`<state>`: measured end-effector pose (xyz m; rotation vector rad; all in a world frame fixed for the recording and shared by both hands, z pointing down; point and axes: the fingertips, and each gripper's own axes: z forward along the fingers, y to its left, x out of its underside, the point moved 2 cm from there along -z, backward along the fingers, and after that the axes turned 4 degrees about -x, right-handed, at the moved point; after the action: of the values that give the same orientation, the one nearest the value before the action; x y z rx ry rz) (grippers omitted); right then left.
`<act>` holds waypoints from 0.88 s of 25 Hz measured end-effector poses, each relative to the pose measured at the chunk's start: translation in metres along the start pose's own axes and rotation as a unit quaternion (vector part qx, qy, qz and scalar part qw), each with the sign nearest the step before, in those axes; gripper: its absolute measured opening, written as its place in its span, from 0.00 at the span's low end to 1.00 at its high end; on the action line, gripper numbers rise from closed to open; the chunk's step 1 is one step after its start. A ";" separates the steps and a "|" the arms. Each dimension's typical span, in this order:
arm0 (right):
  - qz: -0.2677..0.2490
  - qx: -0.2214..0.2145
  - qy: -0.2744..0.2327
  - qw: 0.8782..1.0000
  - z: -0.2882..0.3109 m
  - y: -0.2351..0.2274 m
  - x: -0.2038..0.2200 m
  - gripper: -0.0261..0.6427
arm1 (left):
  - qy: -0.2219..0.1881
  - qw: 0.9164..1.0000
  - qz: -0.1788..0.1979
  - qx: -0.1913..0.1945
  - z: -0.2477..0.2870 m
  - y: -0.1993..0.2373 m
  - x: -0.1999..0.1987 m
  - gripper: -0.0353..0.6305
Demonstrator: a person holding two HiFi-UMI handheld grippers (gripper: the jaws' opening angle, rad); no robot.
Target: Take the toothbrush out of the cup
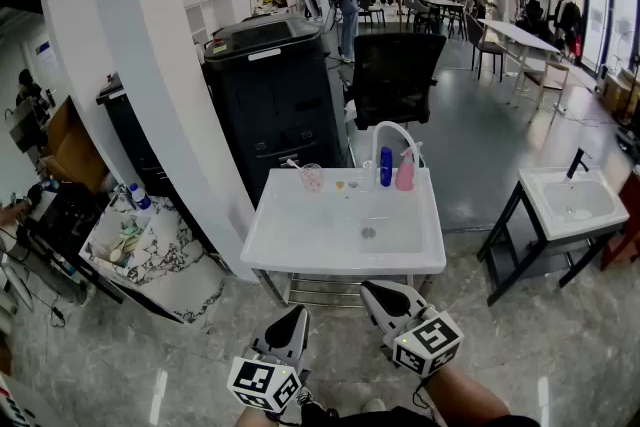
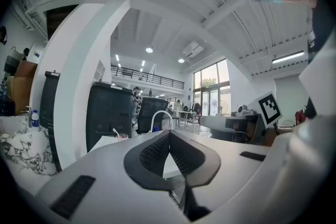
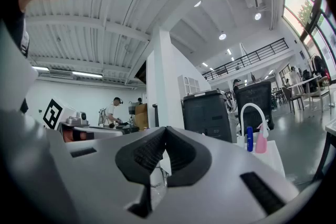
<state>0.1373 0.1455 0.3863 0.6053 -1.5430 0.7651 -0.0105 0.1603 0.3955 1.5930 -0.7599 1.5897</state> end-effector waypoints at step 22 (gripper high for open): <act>0.030 0.007 0.004 1.000 0.031 -0.011 0.021 0.07 | 0.020 1.000 -0.004 0.000 0.015 0.035 0.015 0.08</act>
<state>0.1233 0.1159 0.4078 0.5667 -1.5552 0.8239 -0.0304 0.1297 0.4143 1.5579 -0.7317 1.6117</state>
